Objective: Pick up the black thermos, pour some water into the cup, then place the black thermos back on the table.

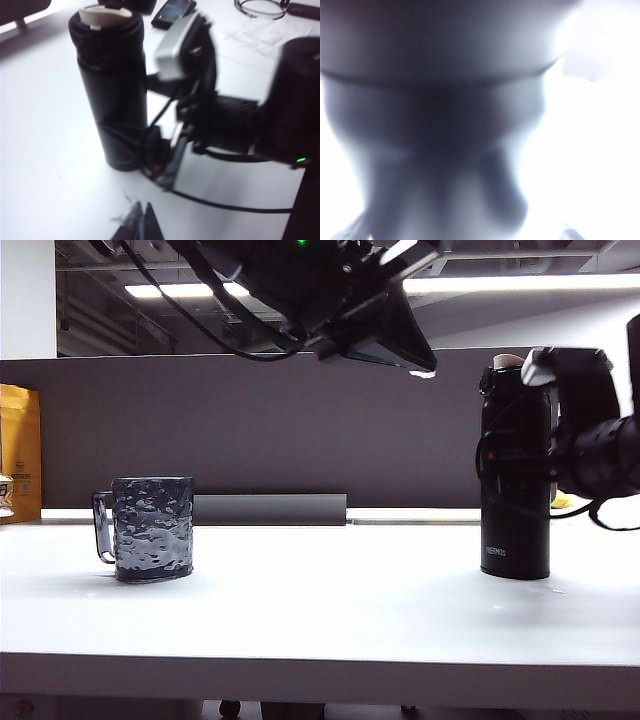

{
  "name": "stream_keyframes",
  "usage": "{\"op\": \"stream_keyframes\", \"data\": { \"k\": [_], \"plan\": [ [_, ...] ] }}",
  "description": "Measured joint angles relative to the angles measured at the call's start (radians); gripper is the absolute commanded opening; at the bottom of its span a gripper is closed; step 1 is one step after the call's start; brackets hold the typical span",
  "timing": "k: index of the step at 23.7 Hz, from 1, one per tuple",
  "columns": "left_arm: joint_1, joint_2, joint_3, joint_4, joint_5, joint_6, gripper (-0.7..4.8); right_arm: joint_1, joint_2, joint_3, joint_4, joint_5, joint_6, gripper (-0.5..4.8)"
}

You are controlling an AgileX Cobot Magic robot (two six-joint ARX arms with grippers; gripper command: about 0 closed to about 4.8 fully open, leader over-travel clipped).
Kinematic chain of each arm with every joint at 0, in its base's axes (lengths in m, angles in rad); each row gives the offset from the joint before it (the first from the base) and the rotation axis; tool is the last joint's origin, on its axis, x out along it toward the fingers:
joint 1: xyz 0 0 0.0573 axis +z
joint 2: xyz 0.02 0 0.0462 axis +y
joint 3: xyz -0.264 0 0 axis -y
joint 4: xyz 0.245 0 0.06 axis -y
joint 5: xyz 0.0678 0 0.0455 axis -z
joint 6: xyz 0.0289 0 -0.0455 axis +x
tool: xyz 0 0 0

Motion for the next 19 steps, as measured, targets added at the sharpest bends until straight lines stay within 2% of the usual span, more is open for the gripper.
{"op": "stream_keyframes", "data": {
  "k": [1,3,5,7,8,11,15,19],
  "plan": [
    [0.0,-0.021,0.0,-0.033,-0.028,0.0,-0.05,0.0,-0.061,-0.047,-0.014,-0.003,0.0,4.79],
    [0.0,-0.076,0.0,-0.088,-0.08,0.0,-0.05,0.0,-0.219,-0.156,-0.087,-0.017,0.002,0.0],
    [0.0,-0.143,0.0,-0.118,-0.081,-0.005,-0.05,0.001,-0.401,-0.225,-0.2,-0.1,0.001,-0.08],
    [0.0,-0.219,0.0,-0.162,-0.08,-0.007,-0.06,0.002,-0.621,-0.225,-0.437,-0.146,0.042,-0.08],
    [0.0,-0.27,0.0,-0.2,-0.078,-0.007,-0.06,0.002,-0.798,-0.218,-0.66,-0.154,0.059,-0.08],
    [0.0,-0.35,0.0,-0.252,-0.079,-0.023,-0.06,0.003,-1.056,-0.166,-0.993,-0.157,0.071,-0.08],
    [0.0,-0.448,0.002,-0.314,-0.074,-0.03,-0.06,0.002,-1.334,-0.113,-1.236,-0.134,0.074,-0.08],
    [-0.001,-0.573,0.0,-0.507,-0.074,-0.056,-0.06,0.002,-1.601,-0.09,-1.442,-0.127,0.087,-0.08]
  ]
}}
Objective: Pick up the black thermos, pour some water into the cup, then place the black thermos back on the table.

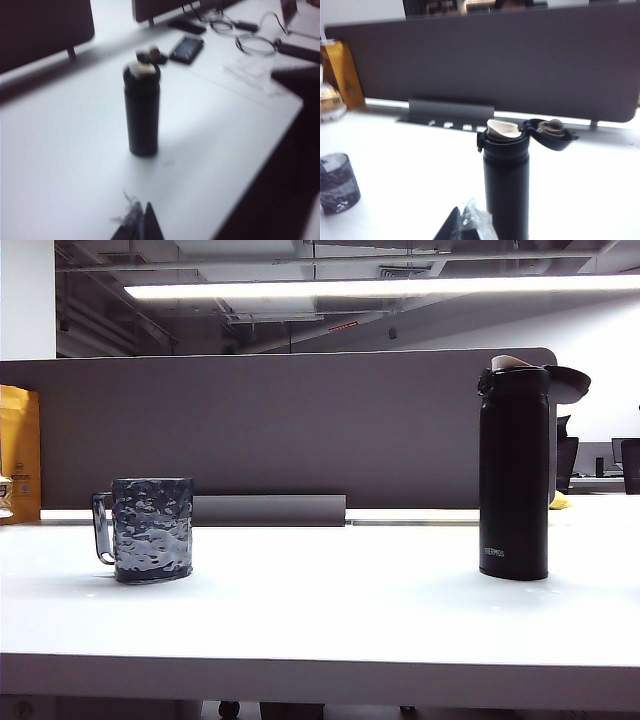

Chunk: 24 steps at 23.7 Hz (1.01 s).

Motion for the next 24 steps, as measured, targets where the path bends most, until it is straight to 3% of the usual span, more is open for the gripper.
{"op": "stream_keyframes", "data": {
  "k": [3,7,13,20,24],
  "plan": [
    [-0.001,-0.133,-0.001,-0.109,-0.002,-0.032,-0.06,0.0,-0.202,-0.002,-0.162,0.019,0.023,-0.08],
    [-0.006,-0.314,-0.04,-0.147,-0.009,-0.053,-0.06,-0.003,-0.183,0.041,-0.296,0.025,0.034,-0.08],
    [-0.005,-0.57,-0.199,-0.19,-0.04,-0.075,-0.06,0.0,-0.167,0.01,-0.293,0.023,0.034,-0.08],
    [-0.005,-0.832,-0.501,-0.166,-0.07,-0.268,-0.06,0.0,-0.204,-0.143,-0.185,0.023,0.034,-0.08],
    [-0.005,-0.915,-0.636,-0.127,-0.079,-0.325,-0.06,0.0,-0.204,-0.221,-0.14,0.023,0.034,-0.08]
  ]
}}
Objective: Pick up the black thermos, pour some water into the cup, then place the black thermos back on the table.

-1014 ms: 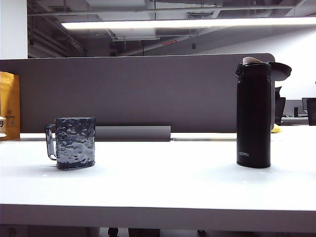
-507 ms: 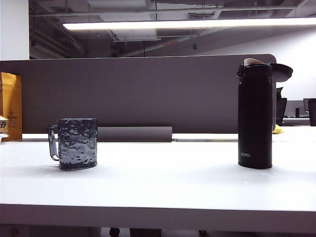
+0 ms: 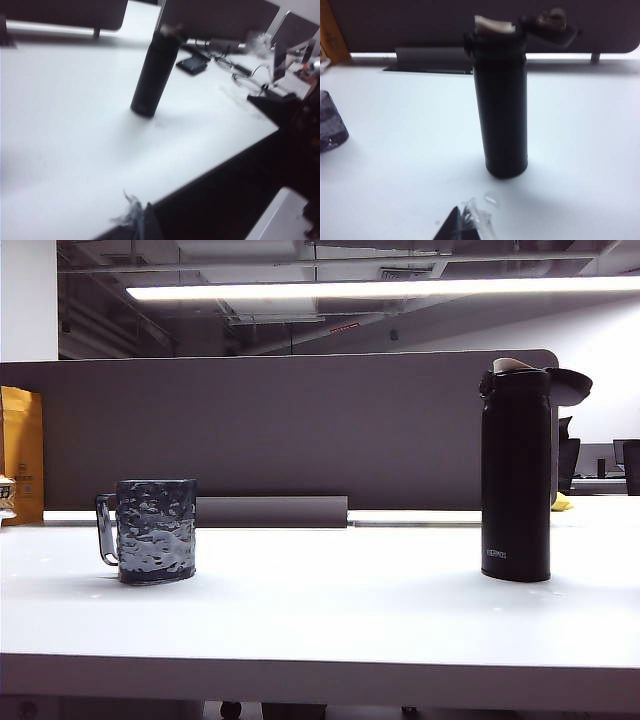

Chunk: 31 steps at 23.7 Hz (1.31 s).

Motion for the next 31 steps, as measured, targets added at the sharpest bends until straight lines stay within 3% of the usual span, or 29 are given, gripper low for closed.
{"op": "stream_keyframes", "data": {
  "k": [3,12,23,31],
  "plan": [
    [0.0,-0.018,-0.09,0.016,-0.014,-0.005,-0.06,0.0,0.0,-0.043,0.036,0.0,0.0,-0.08],
    [0.0,-0.016,-0.332,0.242,-0.058,-0.008,-0.06,0.0,0.0,-0.133,0.071,0.017,-0.001,-0.08],
    [0.0,-0.016,-0.368,0.344,-0.03,-0.018,-0.05,0.0,0.0,-0.138,0.097,0.014,-0.002,-0.08],
    [0.0,-0.016,-0.368,0.313,-0.029,-0.027,-0.05,0.0,0.0,-0.138,0.108,0.137,-0.004,-0.08]
  ]
}}
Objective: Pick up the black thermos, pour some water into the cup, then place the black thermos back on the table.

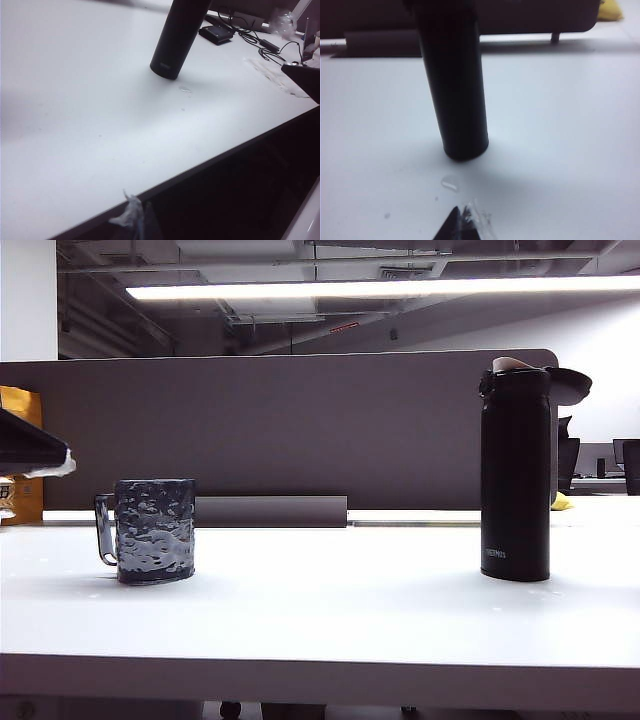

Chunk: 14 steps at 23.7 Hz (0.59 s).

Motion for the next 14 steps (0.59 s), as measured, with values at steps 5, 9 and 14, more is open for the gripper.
{"op": "stream_keyframes", "data": {
  "k": [5,9,14],
  "plan": [
    [0.0,0.0,0.0,0.0,0.0,0.0,-0.05,0.0,0.0,0.0,0.011,-0.035,0.008,-0.08],
    [0.003,-0.008,0.0,-0.002,0.0,0.0,-0.05,0.0,0.0,0.0,0.006,-0.037,0.009,-0.08],
    [0.126,-0.026,0.0,-0.003,0.037,0.0,-0.05,0.0,0.0,0.0,0.006,-0.037,0.009,-0.08]
  ]
}}
